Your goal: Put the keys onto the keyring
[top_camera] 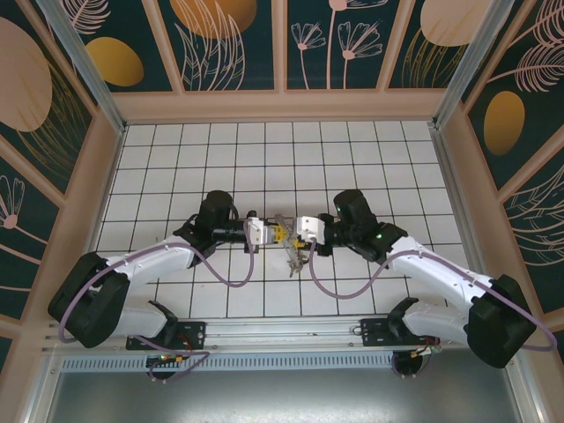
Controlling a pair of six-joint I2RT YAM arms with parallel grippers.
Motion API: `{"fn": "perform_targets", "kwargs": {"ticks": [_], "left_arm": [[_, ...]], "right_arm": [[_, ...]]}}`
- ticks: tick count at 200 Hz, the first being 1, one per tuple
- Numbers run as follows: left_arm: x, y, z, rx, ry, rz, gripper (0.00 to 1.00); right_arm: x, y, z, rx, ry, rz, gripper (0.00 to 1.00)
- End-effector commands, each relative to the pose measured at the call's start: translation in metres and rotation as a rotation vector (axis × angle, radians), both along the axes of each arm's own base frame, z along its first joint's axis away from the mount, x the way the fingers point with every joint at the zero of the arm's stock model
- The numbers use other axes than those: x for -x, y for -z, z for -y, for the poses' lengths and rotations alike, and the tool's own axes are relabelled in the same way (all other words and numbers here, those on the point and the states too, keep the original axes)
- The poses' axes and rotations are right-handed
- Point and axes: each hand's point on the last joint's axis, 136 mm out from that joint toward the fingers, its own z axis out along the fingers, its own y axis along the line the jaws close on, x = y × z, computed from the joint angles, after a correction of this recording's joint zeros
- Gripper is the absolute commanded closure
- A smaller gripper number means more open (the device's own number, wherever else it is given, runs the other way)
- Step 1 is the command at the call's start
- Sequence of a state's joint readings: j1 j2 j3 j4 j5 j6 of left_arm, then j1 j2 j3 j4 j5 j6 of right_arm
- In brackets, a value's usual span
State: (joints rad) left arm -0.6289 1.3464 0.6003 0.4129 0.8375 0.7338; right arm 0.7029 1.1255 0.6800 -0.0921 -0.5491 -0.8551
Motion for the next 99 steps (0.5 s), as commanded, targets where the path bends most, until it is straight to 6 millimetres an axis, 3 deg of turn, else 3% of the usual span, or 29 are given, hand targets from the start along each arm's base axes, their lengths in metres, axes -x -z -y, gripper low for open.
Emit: {"fn": "perform_targets", "kwargs": {"ticks": [1,61,99], "left_arm": [[0.008,-0.0142,0.0021,0.049,0.052,0.067,1.0],[0.0083,-0.0209,0.0035,0.078,0.057,0.067,1.0],[0.0098,-0.0232,0.004,0.088,0.068,0.067,1.0]], "right_arm": [[0.0101,-0.0149,-0.0054,-0.071,-0.054,0.05,0.78],[0.0086,-0.0143,-0.0078,-0.081,-0.048,0.085,0.89],[0.0032,-0.012,-0.0089,-0.085,-0.016,0.097,0.85]]}}
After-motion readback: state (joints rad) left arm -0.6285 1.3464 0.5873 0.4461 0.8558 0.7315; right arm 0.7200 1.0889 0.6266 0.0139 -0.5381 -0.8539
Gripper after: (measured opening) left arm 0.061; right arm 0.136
